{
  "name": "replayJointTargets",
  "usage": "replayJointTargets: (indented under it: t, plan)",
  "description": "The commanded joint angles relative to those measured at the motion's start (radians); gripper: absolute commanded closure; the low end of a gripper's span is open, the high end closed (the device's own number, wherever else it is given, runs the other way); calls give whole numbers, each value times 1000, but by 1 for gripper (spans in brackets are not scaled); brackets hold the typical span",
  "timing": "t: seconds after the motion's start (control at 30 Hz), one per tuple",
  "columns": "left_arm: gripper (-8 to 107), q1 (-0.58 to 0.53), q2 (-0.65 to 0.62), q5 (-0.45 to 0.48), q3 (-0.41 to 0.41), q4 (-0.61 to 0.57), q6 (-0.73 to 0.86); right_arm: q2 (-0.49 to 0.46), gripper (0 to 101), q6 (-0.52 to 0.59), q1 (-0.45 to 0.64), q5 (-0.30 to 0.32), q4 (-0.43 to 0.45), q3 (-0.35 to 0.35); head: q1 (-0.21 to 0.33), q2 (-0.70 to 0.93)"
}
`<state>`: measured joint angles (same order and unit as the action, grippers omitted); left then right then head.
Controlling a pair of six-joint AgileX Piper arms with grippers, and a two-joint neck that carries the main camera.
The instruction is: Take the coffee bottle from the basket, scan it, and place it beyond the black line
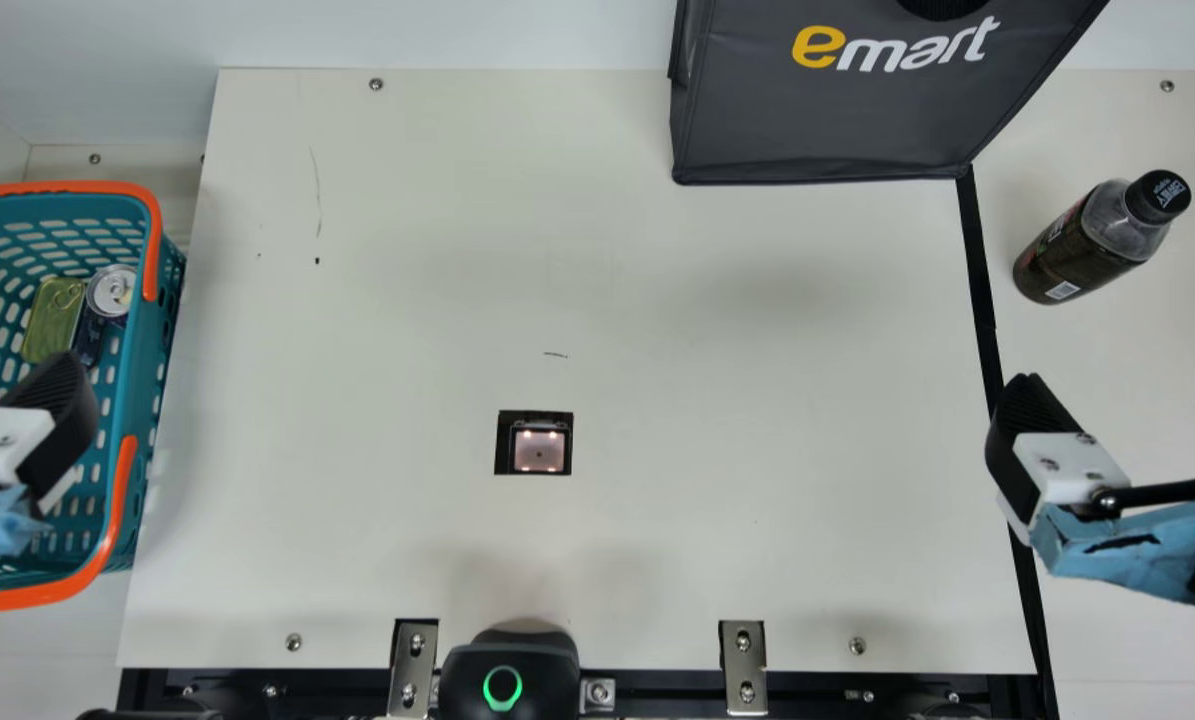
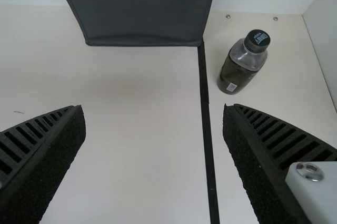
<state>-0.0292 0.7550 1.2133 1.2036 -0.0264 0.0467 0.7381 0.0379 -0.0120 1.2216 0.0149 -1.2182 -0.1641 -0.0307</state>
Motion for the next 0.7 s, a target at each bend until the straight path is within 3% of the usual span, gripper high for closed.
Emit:
replayJointTargets:
  t: [0.0,0.67]
  plan:
    - [9,0,0,0,0,0,0,0,11,0,0,0,0,0,26,3]
    - [9,0,0,0,0,0,0,0,11,0,0,0,0,0,26,3]
